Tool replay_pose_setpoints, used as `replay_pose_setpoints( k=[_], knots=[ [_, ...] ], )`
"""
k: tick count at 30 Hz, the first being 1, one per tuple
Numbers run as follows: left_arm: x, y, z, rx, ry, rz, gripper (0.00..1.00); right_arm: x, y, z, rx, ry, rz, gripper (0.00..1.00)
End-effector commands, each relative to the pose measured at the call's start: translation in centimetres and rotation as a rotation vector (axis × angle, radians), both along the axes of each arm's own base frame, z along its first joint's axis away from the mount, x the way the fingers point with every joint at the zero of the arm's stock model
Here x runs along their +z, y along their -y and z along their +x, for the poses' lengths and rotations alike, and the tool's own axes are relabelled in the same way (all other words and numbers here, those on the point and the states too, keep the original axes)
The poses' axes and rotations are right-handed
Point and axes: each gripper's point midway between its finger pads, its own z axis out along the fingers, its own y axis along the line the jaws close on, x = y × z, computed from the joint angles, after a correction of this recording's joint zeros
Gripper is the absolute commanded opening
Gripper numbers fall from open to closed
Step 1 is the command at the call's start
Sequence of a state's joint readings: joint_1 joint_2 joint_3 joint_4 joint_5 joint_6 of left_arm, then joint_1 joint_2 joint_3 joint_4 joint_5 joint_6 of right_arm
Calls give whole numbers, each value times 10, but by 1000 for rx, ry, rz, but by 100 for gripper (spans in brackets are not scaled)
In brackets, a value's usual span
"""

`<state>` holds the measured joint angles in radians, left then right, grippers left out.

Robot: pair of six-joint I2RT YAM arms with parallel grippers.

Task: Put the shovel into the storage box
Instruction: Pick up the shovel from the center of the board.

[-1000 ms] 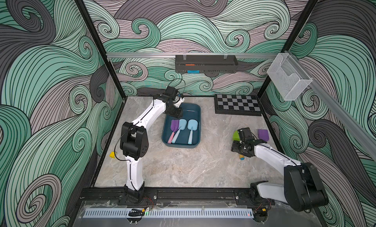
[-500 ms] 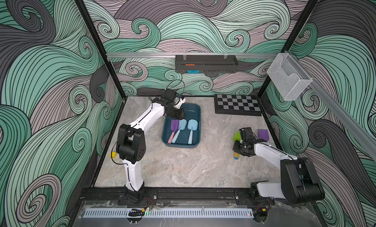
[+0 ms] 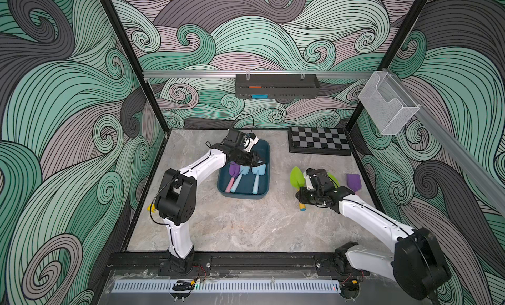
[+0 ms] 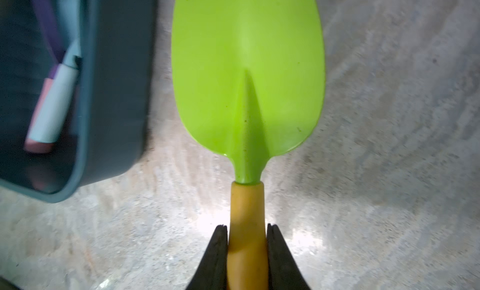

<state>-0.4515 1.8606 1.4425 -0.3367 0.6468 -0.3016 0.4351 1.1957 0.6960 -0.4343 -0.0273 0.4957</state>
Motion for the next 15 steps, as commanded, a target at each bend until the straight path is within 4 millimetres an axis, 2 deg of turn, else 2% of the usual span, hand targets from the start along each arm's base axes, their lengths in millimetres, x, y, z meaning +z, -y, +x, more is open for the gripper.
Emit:
replay_pose_setpoints(
  k=[1,8,15],
  knots=[
    [28,26,-2,-37,0,-164,49,23,-22,-2,56,33,33,0],
    [20,45,-10,-50,-14,-170,49,37,-46,-2,116,65,46,0],
    [8,62,-16,-76,-24,-134,48,48,-56,-2,139,93,73,0]
  ],
)
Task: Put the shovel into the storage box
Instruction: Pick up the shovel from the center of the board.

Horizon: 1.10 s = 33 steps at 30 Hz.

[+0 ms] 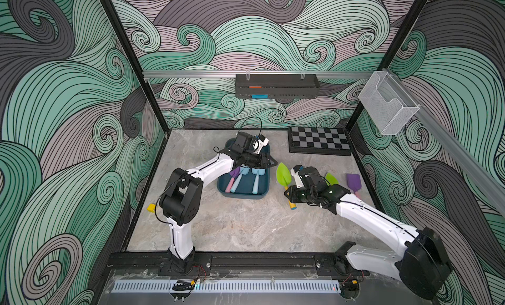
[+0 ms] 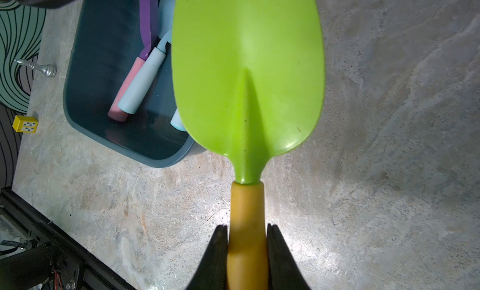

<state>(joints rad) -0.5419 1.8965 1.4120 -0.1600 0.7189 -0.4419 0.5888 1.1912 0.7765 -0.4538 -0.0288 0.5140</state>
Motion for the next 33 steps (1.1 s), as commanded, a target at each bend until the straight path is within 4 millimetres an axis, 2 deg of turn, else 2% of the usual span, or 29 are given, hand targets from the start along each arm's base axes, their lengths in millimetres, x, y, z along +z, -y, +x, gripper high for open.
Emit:
replay_pose_setpoints(
  k=[1,5,8,13,17,18,19,22,26,29,33],
  knots=[
    [3,14,3,-13,14,-9,48,20,-10,8,3,44,36,0],
    [-3,23,0,-28,5,2,46,24,-14,10,9,52,45,0],
    [-6,29,-4,-42,1,1,40,25,-17,12,13,53,58,0],
    [-5,38,-9,-64,-1,-6,0,25,-21,12,17,55,64,0],
    [-7,42,-12,-78,-2,-2,0,26,-21,13,19,69,61,5],
    [-6,42,-12,-83,0,-5,0,27,-22,13,23,74,63,13],
    [-7,42,-13,-88,0,-2,0,28,-21,13,23,81,63,28],
    [-3,39,-10,-89,19,11,0,34,-17,12,25,115,61,42],
    [15,28,2,-98,51,-8,0,42,-7,12,29,183,25,53],
    [30,6,27,-79,52,-41,0,40,10,13,-3,205,-30,57],
    [44,-35,61,-70,37,-66,0,32,31,15,-59,171,-20,58]
  ],
)
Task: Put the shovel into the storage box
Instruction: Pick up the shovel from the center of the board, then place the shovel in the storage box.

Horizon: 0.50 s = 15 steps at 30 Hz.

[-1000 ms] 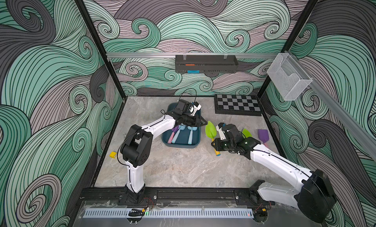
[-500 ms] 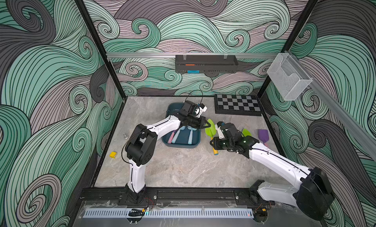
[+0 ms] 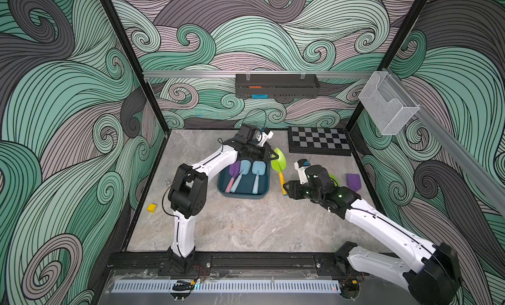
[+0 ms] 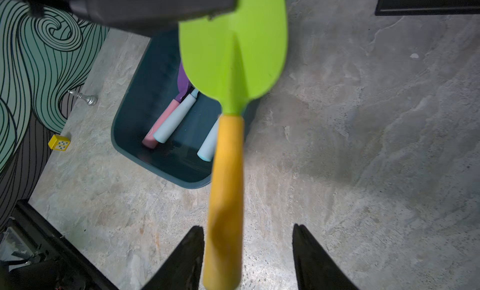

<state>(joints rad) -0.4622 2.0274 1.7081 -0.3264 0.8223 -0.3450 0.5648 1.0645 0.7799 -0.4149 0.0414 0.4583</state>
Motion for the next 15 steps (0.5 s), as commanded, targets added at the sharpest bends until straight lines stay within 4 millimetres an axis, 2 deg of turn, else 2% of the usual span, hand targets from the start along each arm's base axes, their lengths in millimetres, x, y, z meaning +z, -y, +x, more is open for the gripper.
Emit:
replay_pose_setpoints(
  k=[1,4,7,10,15],
  knots=[
    [9,-39,21,-20,0,-5,0,-16,25,-1,-52,-38,-30,58],
    [0,-63,44,28,46,69,0,-24,48,0,-115,-69,-26,58],
    [-16,-74,59,40,37,142,0,-32,75,3,-195,-104,-50,60],
    [-33,-69,65,31,2,149,0,-36,99,6,-272,-131,-53,62],
    [-63,-58,66,19,-35,152,0,-40,124,11,-346,-163,-24,63]
  ],
)
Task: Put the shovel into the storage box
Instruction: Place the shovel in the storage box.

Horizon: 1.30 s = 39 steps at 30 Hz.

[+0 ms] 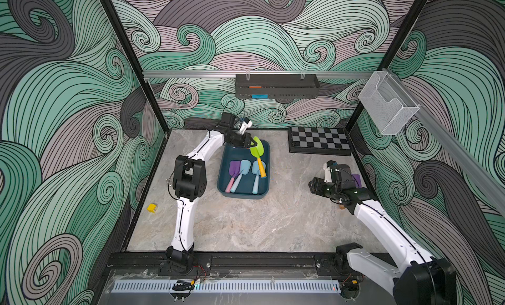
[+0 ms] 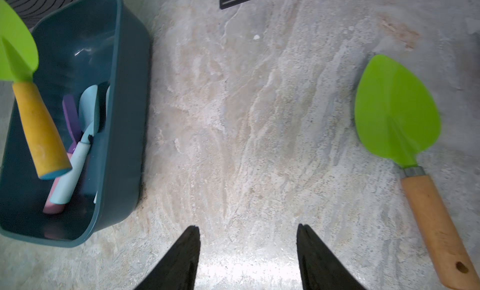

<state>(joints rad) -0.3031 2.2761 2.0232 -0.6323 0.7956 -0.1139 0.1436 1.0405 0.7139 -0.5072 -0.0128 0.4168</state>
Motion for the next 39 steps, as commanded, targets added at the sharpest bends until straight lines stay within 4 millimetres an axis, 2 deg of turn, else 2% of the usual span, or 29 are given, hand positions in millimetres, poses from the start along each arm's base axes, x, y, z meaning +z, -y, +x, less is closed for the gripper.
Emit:
replay_pose_setpoints(
  k=[1,11,15,19,22,26,32,39],
  knots=[
    [-17,10,-9,-39,-29,12,0,-6,9,-3,-8,-34,22,63],
    [-68,11,-13,-62,-105,76,1,-10,35,1,-80,-50,29,63],
    [-92,16,-21,-81,-146,111,10,-17,42,4,-109,-80,30,63],
    [-103,20,-25,-82,-166,126,21,-29,47,4,-125,-125,13,64],
    [-102,24,-28,-84,-164,125,27,-41,56,3,-154,-169,-17,65],
    [-93,21,-30,-78,-155,136,32,-54,82,-1,-243,-216,-48,65],
    [-76,11,-37,-73,-123,184,36,-60,111,-5,-337,-243,-77,67],
    [-64,1,-43,-48,-95,206,38,-79,121,-9,-368,-319,-68,67]
  ],
)
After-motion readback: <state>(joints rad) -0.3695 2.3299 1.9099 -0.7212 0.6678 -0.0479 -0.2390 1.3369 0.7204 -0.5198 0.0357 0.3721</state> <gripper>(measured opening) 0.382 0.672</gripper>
